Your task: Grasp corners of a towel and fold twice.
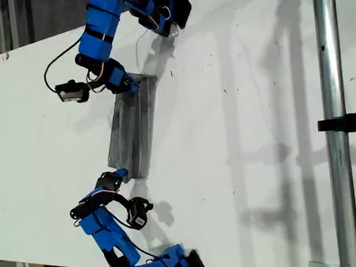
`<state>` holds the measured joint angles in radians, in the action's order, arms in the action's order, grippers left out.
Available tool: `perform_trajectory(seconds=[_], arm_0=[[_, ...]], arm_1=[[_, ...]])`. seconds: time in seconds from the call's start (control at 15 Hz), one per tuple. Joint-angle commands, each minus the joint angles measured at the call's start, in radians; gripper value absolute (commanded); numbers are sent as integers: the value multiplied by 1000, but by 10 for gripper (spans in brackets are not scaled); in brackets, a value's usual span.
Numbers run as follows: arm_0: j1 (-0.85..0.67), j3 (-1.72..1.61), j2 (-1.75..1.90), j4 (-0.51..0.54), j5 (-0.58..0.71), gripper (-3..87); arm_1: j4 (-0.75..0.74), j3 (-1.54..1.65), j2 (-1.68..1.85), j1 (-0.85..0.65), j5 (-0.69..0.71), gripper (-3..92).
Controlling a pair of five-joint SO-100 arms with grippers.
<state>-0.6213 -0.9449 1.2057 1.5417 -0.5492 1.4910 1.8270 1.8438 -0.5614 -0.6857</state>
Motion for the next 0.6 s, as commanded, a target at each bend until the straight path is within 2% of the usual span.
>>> perform_trajectory(seconds=[0.0,0.2,0.4,0.53], arm_0=[[-77,89,25,-57,71,23],[-146,97,20,-176,150,18],[-140,48,23,-284,206,18],[-137,37,-38,-267,183,23]], arm_1=[[-21,-3,146,-133,61,-2],[-80,-2,275,-247,146,-2],[-133,81,396,-264,183,-2],[-117,164,379,-221,152,-2]])
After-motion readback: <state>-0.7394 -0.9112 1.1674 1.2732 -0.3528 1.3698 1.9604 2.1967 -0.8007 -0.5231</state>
